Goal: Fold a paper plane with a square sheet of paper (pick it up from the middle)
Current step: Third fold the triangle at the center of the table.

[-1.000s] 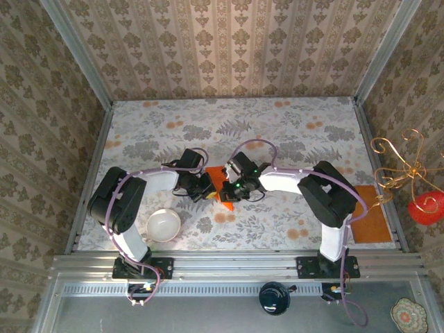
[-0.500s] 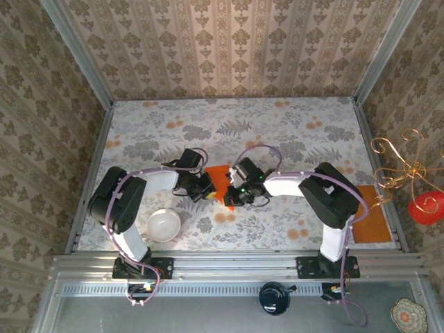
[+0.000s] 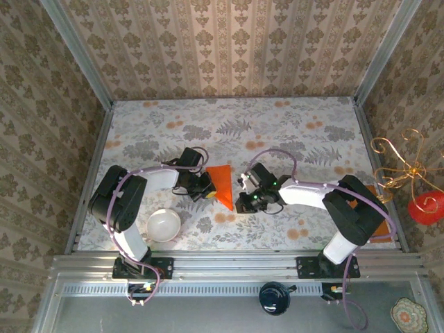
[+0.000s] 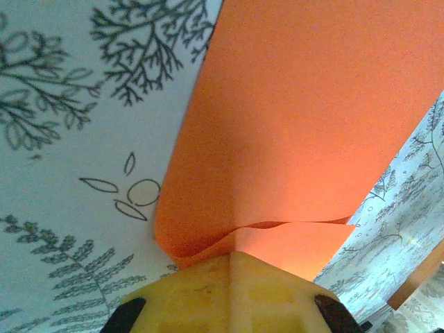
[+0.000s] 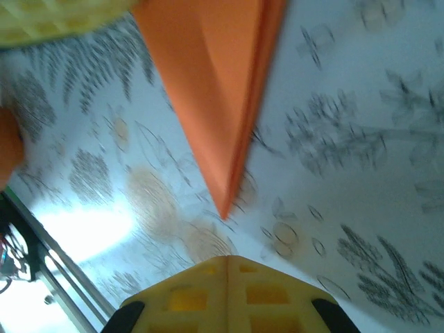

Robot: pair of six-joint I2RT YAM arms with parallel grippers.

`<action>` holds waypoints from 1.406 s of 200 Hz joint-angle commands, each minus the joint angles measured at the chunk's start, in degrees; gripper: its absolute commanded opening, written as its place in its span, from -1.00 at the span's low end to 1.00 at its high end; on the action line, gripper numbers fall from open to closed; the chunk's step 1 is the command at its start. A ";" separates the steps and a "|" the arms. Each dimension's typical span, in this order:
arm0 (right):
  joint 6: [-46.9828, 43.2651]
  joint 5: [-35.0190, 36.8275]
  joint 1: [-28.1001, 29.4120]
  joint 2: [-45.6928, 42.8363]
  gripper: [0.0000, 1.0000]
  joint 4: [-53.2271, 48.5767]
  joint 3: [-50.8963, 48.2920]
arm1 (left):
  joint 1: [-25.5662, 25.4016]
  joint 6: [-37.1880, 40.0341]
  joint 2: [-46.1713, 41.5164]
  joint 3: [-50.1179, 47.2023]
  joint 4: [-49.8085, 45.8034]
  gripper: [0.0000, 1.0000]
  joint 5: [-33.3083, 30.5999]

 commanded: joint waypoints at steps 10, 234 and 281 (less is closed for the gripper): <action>2.31 1.19 1.35 5.99 -0.99 -1.08 7.17 | 0.48 1.02 2.35 -1.66 -2.63 -0.92 -6.35; 8.18 5.38 1.32 16.45 -1.00 -8.17 9.39 | -5.27 9.35 -2.03 -9.04 21.29 -0.94 1.93; 8.39 6.87 1.23 17.13 -1.00 -11.71 10.02 | -4.43 12.37 -0.89 -9.75 19.57 -0.94 -0.57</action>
